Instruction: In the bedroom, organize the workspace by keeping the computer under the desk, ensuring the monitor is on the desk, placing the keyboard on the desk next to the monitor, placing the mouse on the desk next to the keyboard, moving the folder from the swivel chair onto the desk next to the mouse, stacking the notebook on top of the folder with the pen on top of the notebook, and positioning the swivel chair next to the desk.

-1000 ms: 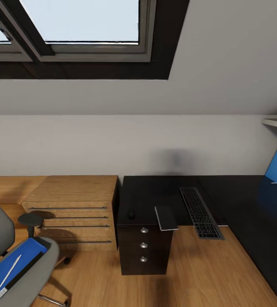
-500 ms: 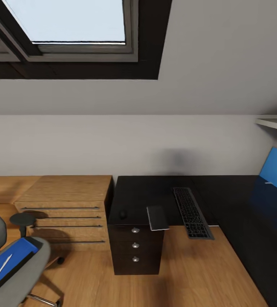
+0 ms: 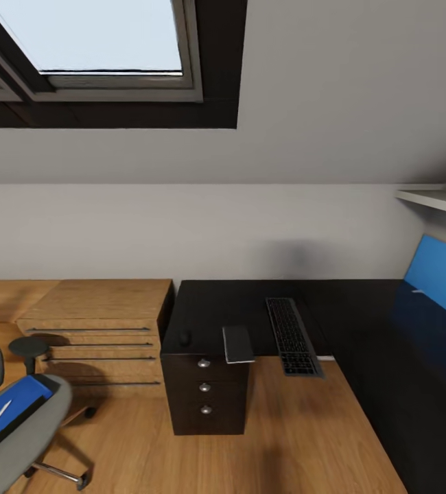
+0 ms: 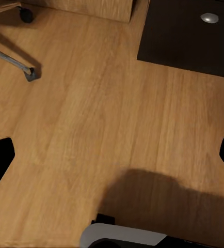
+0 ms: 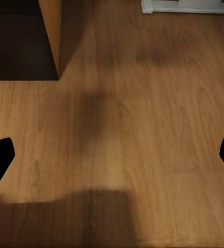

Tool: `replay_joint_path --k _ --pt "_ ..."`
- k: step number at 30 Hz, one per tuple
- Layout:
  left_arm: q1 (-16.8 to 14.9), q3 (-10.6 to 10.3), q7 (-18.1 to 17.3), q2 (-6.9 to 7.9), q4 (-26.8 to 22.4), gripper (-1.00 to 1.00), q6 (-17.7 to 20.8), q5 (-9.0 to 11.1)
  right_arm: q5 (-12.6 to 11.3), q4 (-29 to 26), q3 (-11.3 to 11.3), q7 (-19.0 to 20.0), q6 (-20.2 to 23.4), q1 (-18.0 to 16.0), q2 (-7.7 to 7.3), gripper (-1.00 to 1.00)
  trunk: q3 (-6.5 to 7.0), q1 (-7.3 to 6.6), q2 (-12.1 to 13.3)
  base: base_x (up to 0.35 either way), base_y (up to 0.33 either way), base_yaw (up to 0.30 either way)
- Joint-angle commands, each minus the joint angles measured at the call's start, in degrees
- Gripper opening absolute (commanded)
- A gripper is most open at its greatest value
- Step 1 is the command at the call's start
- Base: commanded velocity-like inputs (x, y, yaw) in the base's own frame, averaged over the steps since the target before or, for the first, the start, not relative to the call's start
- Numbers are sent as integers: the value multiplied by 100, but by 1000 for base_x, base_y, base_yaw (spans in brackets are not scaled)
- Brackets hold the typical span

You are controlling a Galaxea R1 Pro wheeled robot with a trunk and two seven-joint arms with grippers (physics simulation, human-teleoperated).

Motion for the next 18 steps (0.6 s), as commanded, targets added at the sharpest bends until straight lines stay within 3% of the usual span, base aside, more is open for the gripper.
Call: replay_joint_path --k 1,18 --pt "-5 -33 -33 1 2 100 -14 59 0 13 50 -41 -18 -9 2 100 -13 1 -13 -250 -95 0" --pt "-5 -38 -35 -25 4 100 -11 55 2 13 50 -40 -17 -5 4 100 -13 1 -13 -312 -20 0"
